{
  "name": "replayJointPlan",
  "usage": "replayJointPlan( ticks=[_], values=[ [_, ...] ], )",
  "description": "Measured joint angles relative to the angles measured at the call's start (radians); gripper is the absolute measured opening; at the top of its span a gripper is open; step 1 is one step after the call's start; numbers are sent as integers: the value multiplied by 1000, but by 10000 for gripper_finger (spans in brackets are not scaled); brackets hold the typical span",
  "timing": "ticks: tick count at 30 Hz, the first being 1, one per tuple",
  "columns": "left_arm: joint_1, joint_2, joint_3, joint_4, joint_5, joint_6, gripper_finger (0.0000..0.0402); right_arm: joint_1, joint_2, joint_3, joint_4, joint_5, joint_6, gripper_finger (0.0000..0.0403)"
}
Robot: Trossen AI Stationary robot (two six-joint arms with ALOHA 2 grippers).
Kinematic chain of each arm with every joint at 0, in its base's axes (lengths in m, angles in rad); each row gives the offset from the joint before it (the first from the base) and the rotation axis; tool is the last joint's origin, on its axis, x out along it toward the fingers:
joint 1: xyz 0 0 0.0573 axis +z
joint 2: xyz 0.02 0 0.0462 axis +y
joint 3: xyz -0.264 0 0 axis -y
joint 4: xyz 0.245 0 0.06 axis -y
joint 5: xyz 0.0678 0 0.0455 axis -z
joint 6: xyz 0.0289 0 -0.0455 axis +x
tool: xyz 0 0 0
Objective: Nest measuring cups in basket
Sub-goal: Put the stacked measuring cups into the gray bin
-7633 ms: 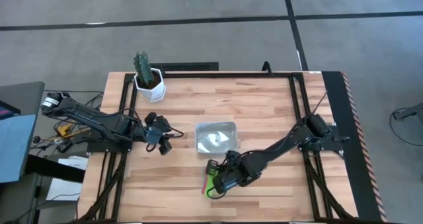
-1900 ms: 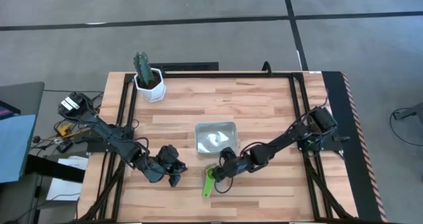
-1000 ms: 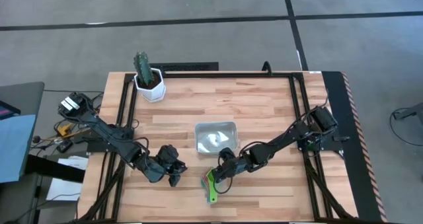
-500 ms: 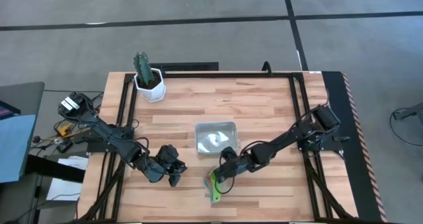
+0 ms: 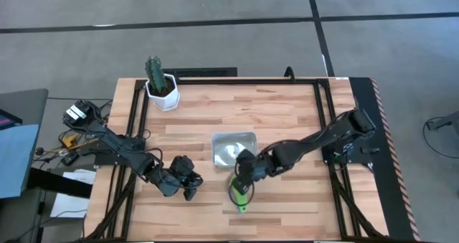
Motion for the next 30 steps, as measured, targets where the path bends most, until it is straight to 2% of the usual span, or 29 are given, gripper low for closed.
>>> replayJointPlan(
  ticks=[7, 16, 23, 30],
  values=[
    [1, -41, 5, 0, -12, 0, 106, -89, -58, 66, -140, -52, -183, 108],
    [7, -239, 7, -85, -141, 79, 106, -229, -63, 159, -306, -180, -520, 108],
    [8, -358, 6, -221, -237, 68, 106, -312, -55, 195, -304, -246, -762, 108],
    [11, -385, 6, -269, -306, 65, 106, -383, -55, 201, -306, -300, -973, 108]
  ],
)
